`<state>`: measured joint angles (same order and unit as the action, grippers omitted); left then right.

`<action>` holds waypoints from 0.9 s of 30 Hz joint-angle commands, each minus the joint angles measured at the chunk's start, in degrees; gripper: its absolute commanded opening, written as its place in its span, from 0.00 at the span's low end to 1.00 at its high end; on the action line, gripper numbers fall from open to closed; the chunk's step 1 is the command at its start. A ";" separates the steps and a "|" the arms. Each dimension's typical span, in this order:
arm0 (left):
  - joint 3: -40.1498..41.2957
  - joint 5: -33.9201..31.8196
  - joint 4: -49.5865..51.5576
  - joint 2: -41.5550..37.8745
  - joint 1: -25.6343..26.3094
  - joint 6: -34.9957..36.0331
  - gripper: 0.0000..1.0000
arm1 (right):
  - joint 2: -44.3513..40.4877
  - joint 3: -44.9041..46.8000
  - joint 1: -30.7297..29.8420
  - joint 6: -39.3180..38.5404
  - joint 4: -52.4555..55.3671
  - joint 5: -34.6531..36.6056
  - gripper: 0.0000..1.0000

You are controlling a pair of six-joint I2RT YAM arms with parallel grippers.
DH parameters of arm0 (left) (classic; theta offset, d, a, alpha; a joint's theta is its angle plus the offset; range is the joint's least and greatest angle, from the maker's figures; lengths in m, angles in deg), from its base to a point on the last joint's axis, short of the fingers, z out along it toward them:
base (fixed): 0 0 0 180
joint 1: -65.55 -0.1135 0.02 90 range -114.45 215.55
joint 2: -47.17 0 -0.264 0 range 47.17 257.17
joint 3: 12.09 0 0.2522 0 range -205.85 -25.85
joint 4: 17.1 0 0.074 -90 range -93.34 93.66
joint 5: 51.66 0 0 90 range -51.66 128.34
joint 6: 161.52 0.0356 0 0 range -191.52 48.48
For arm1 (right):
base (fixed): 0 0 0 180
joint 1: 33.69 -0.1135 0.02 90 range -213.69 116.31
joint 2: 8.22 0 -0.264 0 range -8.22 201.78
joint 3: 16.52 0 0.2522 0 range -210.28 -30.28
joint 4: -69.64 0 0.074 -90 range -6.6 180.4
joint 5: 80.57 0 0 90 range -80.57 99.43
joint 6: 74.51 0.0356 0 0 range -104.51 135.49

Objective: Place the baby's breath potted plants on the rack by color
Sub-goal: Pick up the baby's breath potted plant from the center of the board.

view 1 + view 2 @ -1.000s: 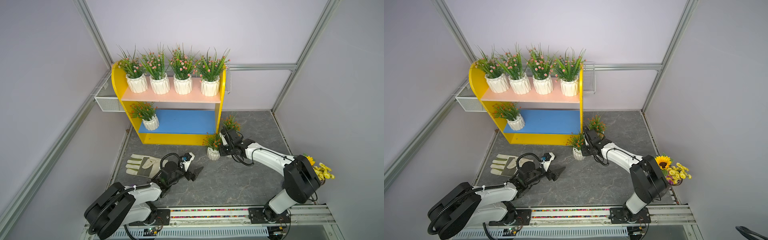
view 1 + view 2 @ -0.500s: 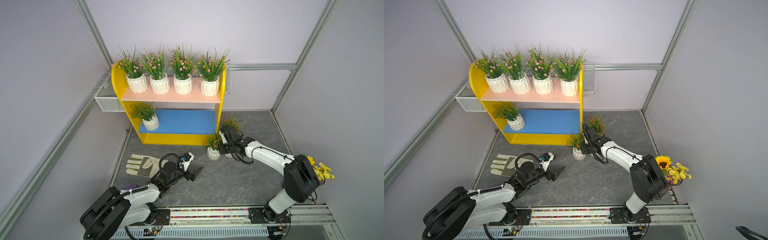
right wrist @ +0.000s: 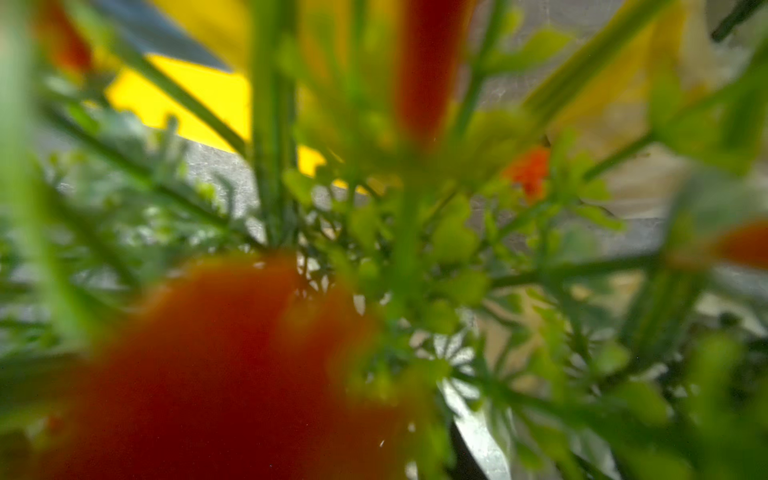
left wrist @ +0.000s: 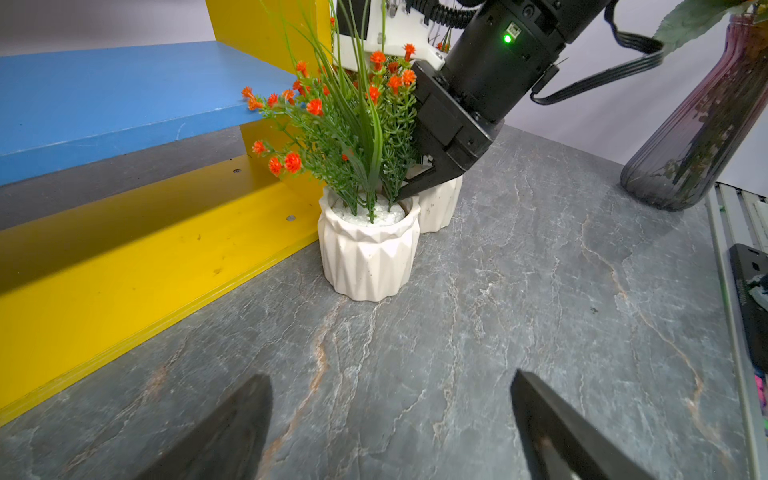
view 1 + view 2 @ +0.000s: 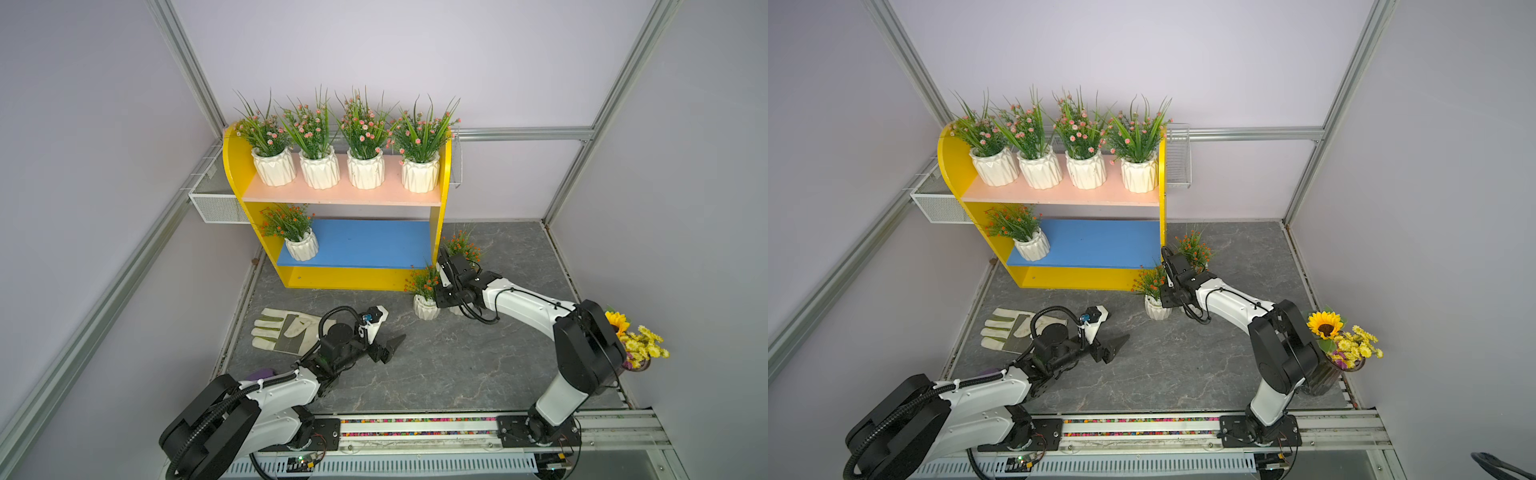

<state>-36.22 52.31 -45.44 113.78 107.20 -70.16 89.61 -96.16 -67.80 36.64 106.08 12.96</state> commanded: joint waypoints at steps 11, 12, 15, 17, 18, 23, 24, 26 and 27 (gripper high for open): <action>-2.72 0.99 -1.58 -1.31 0.28 -0.20 0.94 | -2.05 -1.55 0.23 -3.00 3.02 -7.12 0.12; -2.86 1.07 -1.71 -1.14 0.36 -0.11 0.94 | -2.51 -1.69 0.23 -3.32 3.23 -8.29 0.12; -3.63 1.39 -2.18 -0.20 0.46 0.21 0.94 | -3.56 -2.04 0.18 -3.83 3.59 -11.55 0.11; -4.24 1.74 -2.62 0.76 0.69 0.51 0.94 | -4.49 -2.05 0.09 -4.04 3.59 -14.00 0.11; -4.38 1.82 -2.84 1.18 0.76 0.62 0.94 | -4.84 -2.05 0.02 -4.06 3.56 -14.84 0.11; -5.26 1.95 -4.74 3.29 1.24 1.09 0.94 | -7.51 -2.47 -0.73 -4.18 4.41 -17.57 0.11; -5.52 2.01 -4.71 3.51 1.29 1.30 0.94 | -7.83 -2.70 -0.94 -4.35 4.60 -18.08 0.11; -5.87 1.76 -4.87 4.03 1.55 1.68 0.94 | -8.85 -3.17 -1.37 -4.38 5.06 -18.68 0.11; -5.89 1.60 -5.19 4.10 1.67 1.74 0.94 | -9.21 -3.34 -1.58 -4.44 5.32 -18.86 0.11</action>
<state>-40.16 53.41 -48.18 117.26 108.38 -69.81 83.70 -96.91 -68.67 32.97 112.40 -1.82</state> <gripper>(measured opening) 0.942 0.112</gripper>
